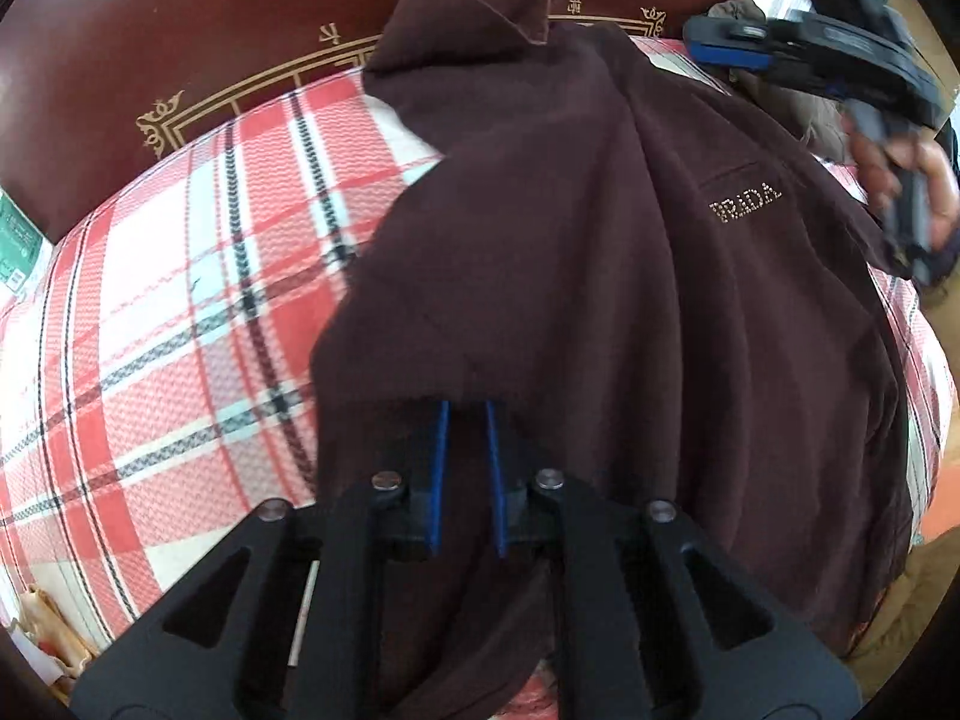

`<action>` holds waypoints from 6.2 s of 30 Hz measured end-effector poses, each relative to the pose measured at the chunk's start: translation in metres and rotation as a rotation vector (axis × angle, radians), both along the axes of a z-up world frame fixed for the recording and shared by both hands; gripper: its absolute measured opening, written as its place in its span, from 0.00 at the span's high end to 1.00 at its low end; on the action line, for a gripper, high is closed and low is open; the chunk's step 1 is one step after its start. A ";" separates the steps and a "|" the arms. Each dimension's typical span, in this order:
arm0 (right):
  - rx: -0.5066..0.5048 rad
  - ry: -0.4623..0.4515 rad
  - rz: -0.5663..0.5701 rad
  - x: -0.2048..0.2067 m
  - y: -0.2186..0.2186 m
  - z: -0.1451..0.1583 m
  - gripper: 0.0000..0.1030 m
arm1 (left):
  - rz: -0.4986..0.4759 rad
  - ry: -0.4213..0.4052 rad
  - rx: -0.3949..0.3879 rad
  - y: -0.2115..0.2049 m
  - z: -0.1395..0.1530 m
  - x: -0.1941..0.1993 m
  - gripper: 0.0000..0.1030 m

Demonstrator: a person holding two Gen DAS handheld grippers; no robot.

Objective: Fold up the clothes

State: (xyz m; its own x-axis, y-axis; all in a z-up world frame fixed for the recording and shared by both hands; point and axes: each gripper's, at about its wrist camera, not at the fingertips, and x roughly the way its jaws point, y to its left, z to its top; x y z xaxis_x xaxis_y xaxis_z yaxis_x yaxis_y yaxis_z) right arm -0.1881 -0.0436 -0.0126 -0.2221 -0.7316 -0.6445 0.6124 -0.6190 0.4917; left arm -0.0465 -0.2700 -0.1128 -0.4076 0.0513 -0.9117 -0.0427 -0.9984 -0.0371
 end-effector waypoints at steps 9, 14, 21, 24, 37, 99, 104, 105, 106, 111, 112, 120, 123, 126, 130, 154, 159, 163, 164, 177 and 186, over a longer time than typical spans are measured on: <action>-0.029 -0.031 0.119 0.077 0.020 0.008 0.47 | 0.071 0.101 0.037 -0.028 0.016 -0.006 0.24; -0.018 -0.094 0.139 0.099 0.020 -0.013 0.47 | 0.079 0.190 0.030 -0.043 0.011 -0.016 0.01; -0.008 -0.122 0.126 0.112 0.025 -0.024 0.47 | -0.063 0.061 0.045 -0.025 -0.017 -0.037 0.65; -0.019 -0.127 0.113 0.116 0.029 -0.024 0.47 | -0.044 0.070 0.046 -0.029 -0.008 -0.036 0.94; -0.012 -0.079 0.113 0.134 0.026 -0.013 0.47 | 0.300 0.219 -0.362 -0.089 0.054 -0.068 0.95; 0.005 -0.025 -0.328 0.315 0.226 -0.023 0.44 | 0.109 0.171 0.472 0.062 -0.033 0.203 0.37; -0.023 -0.027 -0.354 0.313 0.233 -0.026 0.44 | 0.175 0.130 0.626 0.052 -0.029 0.214 0.89; -0.024 -0.026 -0.357 0.312 0.234 -0.025 0.44 | 0.189 0.124 0.659 0.049 -0.027 0.217 0.90; -0.022 -0.025 -0.360 0.312 0.235 -0.025 0.44 | 0.205 0.126 0.700 0.045 -0.025 0.224 0.90; -0.021 -0.024 -0.338 0.310 0.237 -0.022 0.41 | 0.276 0.097 0.799 0.027 -0.020 0.255 0.90; -0.017 -0.027 -0.316 0.311 0.234 -0.023 0.38 | 0.287 0.079 0.781 0.026 -0.023 0.257 0.90; 0.149 0.018 -0.160 0.322 0.191 -0.035 0.44 | 0.298 0.097 0.522 0.033 -0.030 0.265 0.51; 0.158 0.017 -0.149 0.322 0.190 -0.034 0.89 | 0.263 0.167 0.464 0.041 -0.010 0.267 0.27; 0.074 0.006 -0.130 0.329 0.199 -0.018 0.94 | 0.197 0.230 0.479 0.040 0.010 0.271 0.27; 0.063 0.069 -0.061 0.347 0.201 0.014 0.94 | 0.129 0.308 0.472 0.039 0.037 0.275 0.27; 0.515 0.214 -0.451 0.129 0.254 -0.019 0.42 | -0.072 0.231 0.439 0.120 0.035 0.117 0.24; 0.435 0.130 -0.478 0.099 0.270 -0.023 0.91 | -0.082 0.194 0.447 0.125 0.028 0.090 0.24; 0.122 0.060 -0.556 0.095 0.303 0.012 0.92 | -0.112 0.167 0.455 0.131 0.023 0.071 0.24; 0.051 0.049 -0.567 0.094 0.310 0.024 0.92 | -0.122 0.165 0.460 0.133 0.022 0.065 0.24; -0.595 0.166 -0.255 0.087 0.228 0.191 0.92 | -0.153 0.187 0.533 0.131 0.029 0.020 0.24; -0.422 0.104 0.077 0.080 0.032 0.168 0.92 | -0.017 0.241 0.557 0.073 0.025 0.041 0.24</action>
